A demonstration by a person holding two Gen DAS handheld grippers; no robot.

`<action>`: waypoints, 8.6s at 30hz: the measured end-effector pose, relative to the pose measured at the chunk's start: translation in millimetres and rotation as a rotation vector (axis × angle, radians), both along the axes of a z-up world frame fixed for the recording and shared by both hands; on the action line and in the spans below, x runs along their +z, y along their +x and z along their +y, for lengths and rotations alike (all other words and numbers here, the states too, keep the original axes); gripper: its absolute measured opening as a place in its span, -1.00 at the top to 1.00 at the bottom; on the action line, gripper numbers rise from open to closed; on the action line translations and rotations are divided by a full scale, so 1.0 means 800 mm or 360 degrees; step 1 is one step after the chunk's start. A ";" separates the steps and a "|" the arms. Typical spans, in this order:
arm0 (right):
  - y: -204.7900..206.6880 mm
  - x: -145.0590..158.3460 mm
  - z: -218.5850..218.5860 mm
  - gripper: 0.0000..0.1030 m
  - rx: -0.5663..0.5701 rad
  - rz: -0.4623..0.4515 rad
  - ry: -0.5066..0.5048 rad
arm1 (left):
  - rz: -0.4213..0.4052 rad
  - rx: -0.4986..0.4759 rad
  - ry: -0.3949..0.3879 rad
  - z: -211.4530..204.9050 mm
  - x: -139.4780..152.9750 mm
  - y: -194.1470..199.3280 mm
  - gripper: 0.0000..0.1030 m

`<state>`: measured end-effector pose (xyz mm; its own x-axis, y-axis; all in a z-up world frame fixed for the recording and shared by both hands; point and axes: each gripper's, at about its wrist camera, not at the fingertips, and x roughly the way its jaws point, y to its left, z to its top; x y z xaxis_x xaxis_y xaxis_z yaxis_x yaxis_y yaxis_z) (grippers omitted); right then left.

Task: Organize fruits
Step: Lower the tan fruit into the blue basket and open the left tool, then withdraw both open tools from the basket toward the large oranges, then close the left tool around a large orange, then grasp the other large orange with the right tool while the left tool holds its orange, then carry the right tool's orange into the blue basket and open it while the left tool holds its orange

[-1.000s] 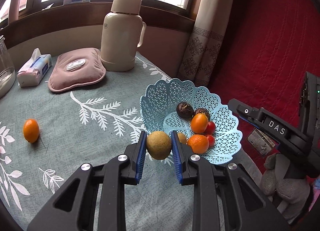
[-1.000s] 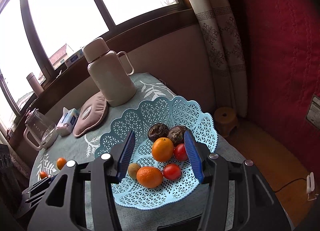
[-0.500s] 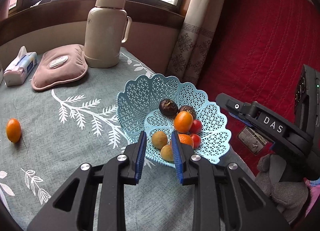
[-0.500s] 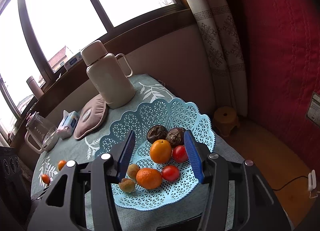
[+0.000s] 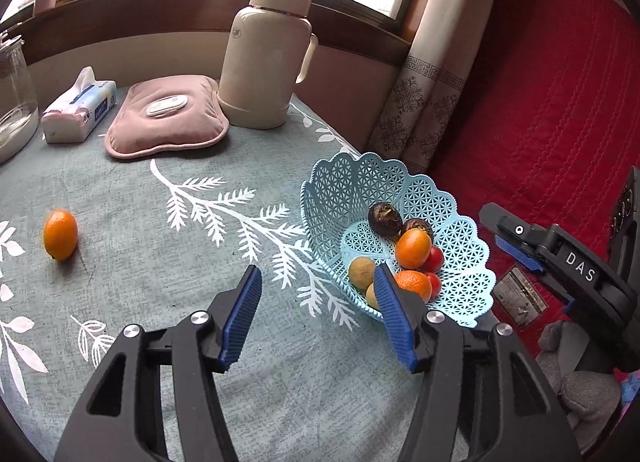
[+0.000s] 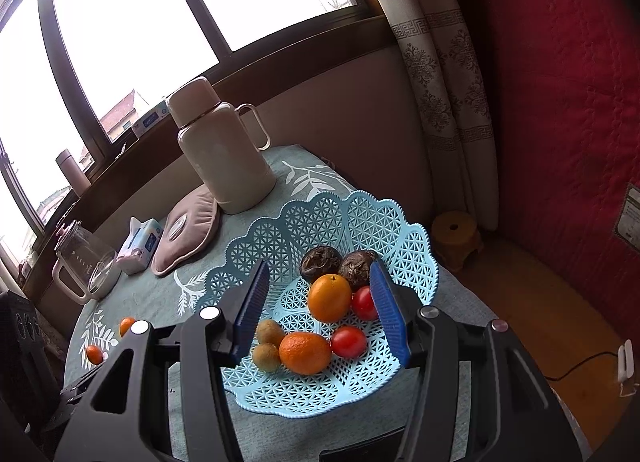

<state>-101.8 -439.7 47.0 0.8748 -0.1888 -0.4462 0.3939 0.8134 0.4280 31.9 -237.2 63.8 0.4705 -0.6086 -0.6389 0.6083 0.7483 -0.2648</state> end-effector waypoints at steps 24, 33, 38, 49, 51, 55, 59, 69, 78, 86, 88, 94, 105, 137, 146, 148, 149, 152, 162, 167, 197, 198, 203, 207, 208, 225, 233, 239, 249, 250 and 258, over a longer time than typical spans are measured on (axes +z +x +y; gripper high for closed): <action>0.007 -0.003 0.017 -0.60 0.0099 -0.0020 0.0029 | -0.0071 0.0324 0.0120 0.057 -0.007 0.020 -0.60; 0.009 -0.001 0.034 -0.60 0.0158 -0.0025 0.0003 | -0.0109 0.0372 0.0156 0.069 -0.007 0.017 -0.60; 0.011 0.000 0.043 -0.60 0.0182 -0.0028 -0.0011 | -0.0103 0.0390 0.0159 0.075 -0.009 0.016 -0.60; 0.013 -0.001 0.060 -0.60 0.0236 -0.0021 -0.0042 | -0.0093 0.0406 0.0158 0.085 -0.012 0.014 -0.60; 0.014 -0.001 0.064 -0.60 0.0245 -0.0015 -0.0055 | -0.0090 0.0412 0.0158 0.088 -0.014 0.014 -0.60; 0.018 -0.003 0.077 -0.60 0.0277 -0.0002 -0.0087 | -0.0083 0.0429 0.0154 0.095 -0.015 0.014 -0.60; 0.021 -0.006 0.095 -0.60 0.0320 0.0017 -0.0142 | -0.0077 0.0449 0.0156 0.103 -0.018 0.016 -0.60; 0.030 -0.016 0.136 -0.61 0.0437 0.0070 -0.0244 | -0.0059 0.0518 0.0153 0.128 -0.022 0.023 -0.60; 0.034 -0.022 0.161 -0.61 0.0510 0.0098 -0.0311 | -0.0054 0.0569 0.0163 0.148 -0.026 0.026 -0.60; 0.038 -0.029 0.180 -0.70 0.0580 0.0123 -0.0358 | -0.0038 0.0642 0.0179 0.176 -0.033 0.032 -0.60; 0.038 -0.031 0.187 -0.71 0.0597 0.0130 -0.0388 | -0.0036 0.0665 0.0182 0.184 -0.034 0.034 -0.60; 0.040 -0.038 0.204 -0.71 0.0666 0.0158 -0.0426 | -0.0045 0.0738 0.0191 0.210 -0.033 0.042 -0.60; 0.045 -0.050 0.218 -0.72 0.0735 0.0209 -0.0407 | -0.0063 0.0938 0.0205 0.274 -0.023 0.070 -0.60; 0.052 -0.057 0.218 -0.72 0.0752 0.0250 -0.0358 | 0.0073 0.1114 0.0317 0.329 -0.052 0.164 0.22; 0.059 -0.059 0.219 -0.72 0.0747 0.0270 -0.0333 | 0.0056 0.1114 0.0246 0.329 -0.046 0.151 0.22; 0.064 -0.059 0.221 -0.72 0.0757 0.0276 -0.0309 | 0.0033 0.1108 0.0227 0.327 -0.041 0.145 0.22; 0.067 -0.059 0.222 -0.72 0.0762 0.0278 -0.0298 | 0.0021 0.1103 0.0218 0.326 -0.038 0.143 0.22; 0.079 -0.056 0.230 -0.72 0.0782 0.0287 -0.0286 | -0.0015 0.1095 0.0188 0.324 -0.031 0.134 0.22; 0.146 -0.050 0.283 -0.72 0.0895 0.0327 -0.0359 | -0.0038 0.1122 0.0135 0.331 -0.025 0.124 0.22; 0.190 -0.048 0.309 -0.72 0.0931 0.0345 -0.0391 | -0.0008 0.1129 0.0110 0.336 -0.030 0.124 0.22; 0.321 -0.065 0.375 0.02 0.0899 0.0524 -0.0534 | 0.0050 0.1168 0.0083 0.345 -0.038 0.125 0.22; 0.320 -0.065 0.375 0.06 0.0904 0.0522 -0.0539 | 0.0049 0.1165 0.0083 0.345 -0.037 0.125 0.22; 0.308 -0.064 0.383 0.24 0.0916 0.0520 -0.0607 | 0.0044 0.1160 0.0081 0.345 -0.036 0.125 0.22; 0.295 -0.063 0.378 0.25 0.0913 0.0503 -0.0575 | 0.0036 0.1153 0.0080 0.342 -0.035 0.123 0.22; 0.291 -0.062 0.377 0.25 0.0912 0.0500 -0.0566 | 0.0032 0.1149 0.0079 0.341 -0.034 0.122 0.22; 0.233 -0.043 0.362 0.25 0.0896 0.0420 -0.0521 | -0.0069 0.1065 0.0110 0.313 -0.022 0.108 0.22; 0.213 -0.038 0.345 0.24 0.0854 0.0425 -0.0491 | -0.0097 0.1024 0.0106 0.302 -0.016 0.100 0.22; 0.198 -0.037 0.336 0.24 0.0832 0.0414 -0.0479 | -0.0114 0.0995 0.0100 0.295 -0.013 0.094 0.22; 0.173 -0.030 0.310 0.24 0.0759 0.0387 -0.0430 | -0.0148 0.0918 0.0111 0.276 -0.009 0.082 0.22; 0.170 -0.027 0.306 0.24 0.0749 0.0379 -0.0427 | -0.0151 0.0911 0.0112 0.274 -0.009 0.081 0.22; 0.149 -0.011 0.276 0.25 0.0652 0.0329 -0.0389 | -0.0162 0.0878 0.0116 0.265 -0.008 0.076 0.22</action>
